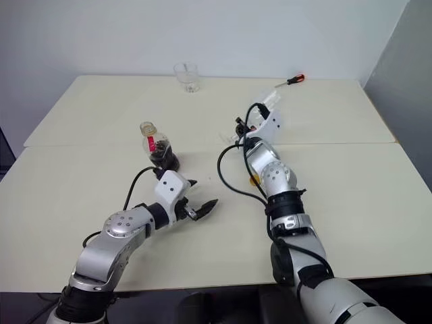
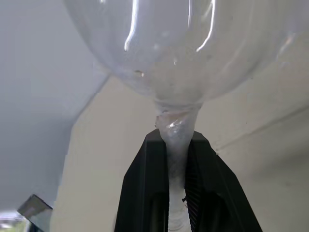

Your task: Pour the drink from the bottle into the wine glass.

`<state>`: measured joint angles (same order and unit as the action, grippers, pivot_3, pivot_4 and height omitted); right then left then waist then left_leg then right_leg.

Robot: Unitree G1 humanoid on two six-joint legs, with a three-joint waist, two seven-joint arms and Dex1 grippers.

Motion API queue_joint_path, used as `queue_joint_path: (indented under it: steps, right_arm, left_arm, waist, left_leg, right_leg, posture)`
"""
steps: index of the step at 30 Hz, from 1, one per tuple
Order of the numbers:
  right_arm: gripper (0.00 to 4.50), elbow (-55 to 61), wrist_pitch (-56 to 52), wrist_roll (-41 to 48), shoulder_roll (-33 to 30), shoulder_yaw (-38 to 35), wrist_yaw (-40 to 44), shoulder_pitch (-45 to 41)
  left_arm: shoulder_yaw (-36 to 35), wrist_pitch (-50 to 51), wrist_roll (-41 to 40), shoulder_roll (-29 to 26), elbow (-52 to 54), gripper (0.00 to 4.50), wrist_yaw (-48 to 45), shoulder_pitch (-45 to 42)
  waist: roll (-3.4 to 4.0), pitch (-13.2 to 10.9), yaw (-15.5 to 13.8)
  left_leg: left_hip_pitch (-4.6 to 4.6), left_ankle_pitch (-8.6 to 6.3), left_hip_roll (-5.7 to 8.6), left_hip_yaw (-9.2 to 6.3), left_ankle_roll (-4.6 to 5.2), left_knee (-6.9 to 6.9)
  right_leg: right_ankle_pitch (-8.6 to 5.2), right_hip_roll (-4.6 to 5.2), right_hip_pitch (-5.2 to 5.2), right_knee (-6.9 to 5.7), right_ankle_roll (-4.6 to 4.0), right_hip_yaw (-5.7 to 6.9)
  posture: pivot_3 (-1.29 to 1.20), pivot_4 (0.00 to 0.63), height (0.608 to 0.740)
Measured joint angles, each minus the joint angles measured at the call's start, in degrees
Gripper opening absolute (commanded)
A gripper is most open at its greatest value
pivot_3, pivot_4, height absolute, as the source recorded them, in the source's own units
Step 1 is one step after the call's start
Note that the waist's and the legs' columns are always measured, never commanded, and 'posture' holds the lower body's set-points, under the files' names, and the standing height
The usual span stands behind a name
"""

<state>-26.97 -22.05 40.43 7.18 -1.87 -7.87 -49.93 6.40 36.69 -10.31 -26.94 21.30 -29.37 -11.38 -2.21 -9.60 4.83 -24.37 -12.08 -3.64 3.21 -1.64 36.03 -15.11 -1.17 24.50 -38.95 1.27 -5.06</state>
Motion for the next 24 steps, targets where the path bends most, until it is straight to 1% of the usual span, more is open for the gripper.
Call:
queue_joint_path:
  steps: [1, 3, 5, 6, 10, 13, 19, 24]
  right_arm:
    - [0.16, 0.0, -0.2, -1.4, -0.1, 1.4, 1.1, 0.9]
    - [0.16, 0.7, 0.9, -8.4, -1.4, 7.4, 5.7, 4.4]
    - [0.16, 0.8, 2.8, -13.6, -1.9, 11.1, 8.7, 7.1]
    - [0.16, 0.9, 3.4, -14.9, -1.9, 11.6, 9.3, 7.4]
    - [0.16, 1.0, 5.5, -19.8, -2.3, 12.0, 11.9, 8.5]
    - [0.16, 1.0, 6.7, -22.4, -2.2, 12.0, 13.3, 9.2]
    - [0.16, 1.4, 8.9, -26.3, -2.6, 12.1, 16.7, 10.8]
    - [0.16, 2.7, 10.3, -29.2, -4.8, 12.3, 20.5, 13.1]
  left_arm:
    - [0.0, -0.1, 0.0, 0.1, -0.1, 4.50, 0.0, -0.1]
    - [0.1, -0.5, 0.1, 0.5, -0.3, 4.50, 0.0, -0.3]
    - [0.1, -0.9, 0.1, 0.7, -0.9, 4.50, 0.0, -0.5]
    - [0.1, -0.9, 0.1, 0.7, -1.2, 4.50, 0.0, -0.6]
    - [-0.1, -1.1, 0.1, 0.5, -1.5, 4.50, -0.1, -0.6]
    - [-2.0, 0.0, -1.3, 0.3, -1.4, 4.50, -0.2, -0.4]
    - [-9.4, 8.7, -11.3, -2.2, 1.6, 4.50, -4.6, 1.7]
    - [-17.1, 10.1, -18.5, -2.3, 1.7, 4.50, -5.9, 1.6]
  waist:
    - [0.00, 0.0, 0.0]
    - [0.00, 0.0, 0.0]
    - [-0.01, 0.0, -0.1]
    - [-0.01, 0.0, -0.1]
    - [-0.02, 0.0, -0.1]
    - [-0.02, 0.0, -0.1]
    - [-0.02, 0.0, 0.0]
    - [-0.07, 0.0, -0.2]
  left_leg:
    - [0.00, 0.00, 0.00, 0.01, 0.00, 0.00]
    - [-0.01, 0.00, 0.00, 0.02, 0.00, 0.02]
    - [-0.01, 0.00, 0.04, 0.02, -0.01, 0.04]
    - [0.00, 0.00, 0.04, 0.02, -0.01, 0.06]
    - [0.01, 0.01, 0.05, 0.02, -0.01, 0.11]
    - [0.02, 0.01, 0.03, 0.02, -0.01, 0.11]
    - [0.02, 0.01, 0.00, -0.02, -0.01, 0.09]
    - [0.22, 0.01, 0.08, 0.00, -0.01, 0.12]
  right_leg:
    - [0.00, 0.00, 0.03, -0.02, 0.00, -0.01]
    - [0.00, 0.01, 0.03, -0.03, 0.00, 0.00]
    - [0.00, 0.04, 0.03, -0.04, 0.00, -0.02]
    - [0.00, 0.05, 0.03, -0.05, 0.01, -0.03]
    - [0.01, 0.06, 0.01, -0.05, 0.02, -0.03]
    - [0.01, 0.04, 0.01, -0.06, 0.02, -0.03]
    - [0.01, 0.01, 0.00, -0.06, 0.01, 0.03]
    - [-0.02, 0.10, -0.25, -0.02, 0.07, 0.04]
  posture:
    - [0.00, 0.150, 0.740]
    - [0.00, 0.150, 0.740]
    - [0.00, 0.150, 0.740]
    - [0.00, 0.150, 0.740]
    - [0.00, 0.150, 0.740]
    - [0.00, 0.150, 0.740]
    - [0.00, 0.150, 0.740]
    - [0.00, 0.150, 0.740]
